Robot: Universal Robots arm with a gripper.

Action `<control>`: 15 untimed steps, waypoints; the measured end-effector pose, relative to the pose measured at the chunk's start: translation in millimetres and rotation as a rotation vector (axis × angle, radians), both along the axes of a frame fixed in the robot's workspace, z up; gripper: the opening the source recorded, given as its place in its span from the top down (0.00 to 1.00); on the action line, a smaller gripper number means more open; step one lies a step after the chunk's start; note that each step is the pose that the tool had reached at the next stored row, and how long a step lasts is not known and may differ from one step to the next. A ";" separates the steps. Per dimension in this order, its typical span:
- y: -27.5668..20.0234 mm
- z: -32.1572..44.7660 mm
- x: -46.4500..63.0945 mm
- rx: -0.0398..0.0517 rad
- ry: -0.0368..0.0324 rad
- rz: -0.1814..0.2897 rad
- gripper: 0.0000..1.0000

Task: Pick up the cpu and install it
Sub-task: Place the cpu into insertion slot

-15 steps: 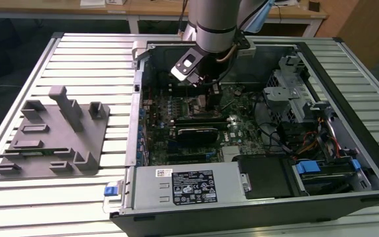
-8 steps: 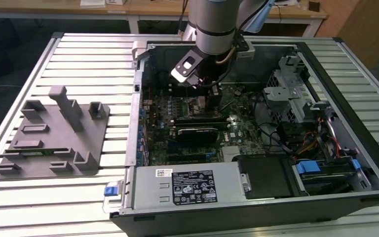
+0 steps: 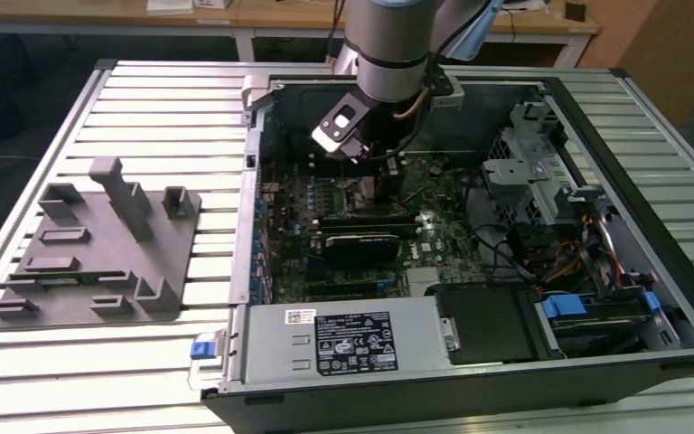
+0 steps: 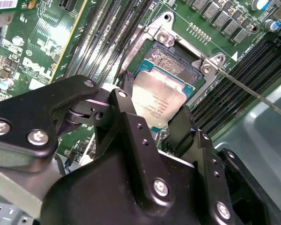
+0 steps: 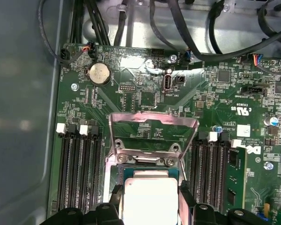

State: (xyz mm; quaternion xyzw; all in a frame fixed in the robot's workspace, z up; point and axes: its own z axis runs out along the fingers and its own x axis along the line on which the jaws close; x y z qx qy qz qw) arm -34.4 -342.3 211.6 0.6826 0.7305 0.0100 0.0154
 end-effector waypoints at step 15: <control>1.6 -10.6 -4.0 0.0001 0.0000 -0.022 0.46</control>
